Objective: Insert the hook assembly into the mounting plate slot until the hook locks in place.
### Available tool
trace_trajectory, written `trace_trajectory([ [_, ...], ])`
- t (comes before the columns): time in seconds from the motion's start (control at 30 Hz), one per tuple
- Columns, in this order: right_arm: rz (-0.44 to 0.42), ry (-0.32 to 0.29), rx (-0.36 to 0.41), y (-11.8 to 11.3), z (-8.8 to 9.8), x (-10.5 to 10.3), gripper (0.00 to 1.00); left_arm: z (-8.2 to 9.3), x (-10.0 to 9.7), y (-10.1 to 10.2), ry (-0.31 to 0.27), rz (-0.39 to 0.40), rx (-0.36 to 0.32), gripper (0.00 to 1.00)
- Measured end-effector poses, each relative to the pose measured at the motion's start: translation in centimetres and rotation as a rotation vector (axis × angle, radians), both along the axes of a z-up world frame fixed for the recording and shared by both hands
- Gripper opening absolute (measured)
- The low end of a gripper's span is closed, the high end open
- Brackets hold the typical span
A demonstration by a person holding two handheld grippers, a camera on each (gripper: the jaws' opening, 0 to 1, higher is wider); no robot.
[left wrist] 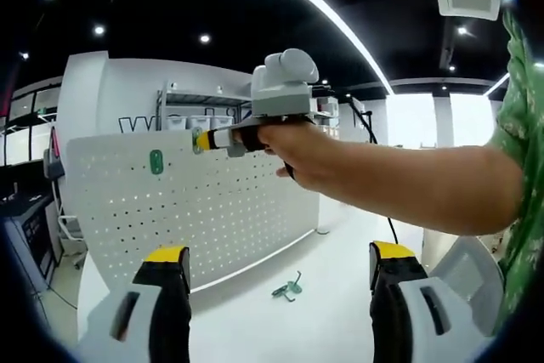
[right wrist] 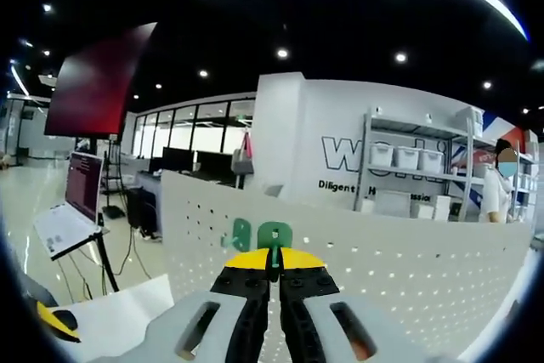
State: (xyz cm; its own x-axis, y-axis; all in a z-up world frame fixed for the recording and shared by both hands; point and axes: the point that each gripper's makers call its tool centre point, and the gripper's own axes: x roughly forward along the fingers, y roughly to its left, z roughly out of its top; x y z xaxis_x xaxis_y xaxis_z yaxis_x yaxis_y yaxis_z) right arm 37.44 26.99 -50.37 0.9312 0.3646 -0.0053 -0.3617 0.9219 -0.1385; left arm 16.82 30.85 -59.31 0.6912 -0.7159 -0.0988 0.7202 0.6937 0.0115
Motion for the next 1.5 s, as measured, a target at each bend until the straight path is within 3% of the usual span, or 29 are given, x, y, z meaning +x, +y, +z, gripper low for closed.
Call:
trace_trajectory([
  [0.3,-0.005,0.01,0.004,0.4,-0.4,1.3,0.01,-0.1,0.8,1.0,-0.012,0.032,0.004,0.9],
  [0.77,-0.029,0.026,0.01,1.0,-1.5,2.9,0.01,2.6,2.1,4.3,-0.091,0.104,-0.002,0.9],
  [1.5,-0.111,0.019,0.015,1.0,-1.8,4.5,0.01,1.9,2.4,5.1,-0.087,0.107,-0.002,0.88],
])
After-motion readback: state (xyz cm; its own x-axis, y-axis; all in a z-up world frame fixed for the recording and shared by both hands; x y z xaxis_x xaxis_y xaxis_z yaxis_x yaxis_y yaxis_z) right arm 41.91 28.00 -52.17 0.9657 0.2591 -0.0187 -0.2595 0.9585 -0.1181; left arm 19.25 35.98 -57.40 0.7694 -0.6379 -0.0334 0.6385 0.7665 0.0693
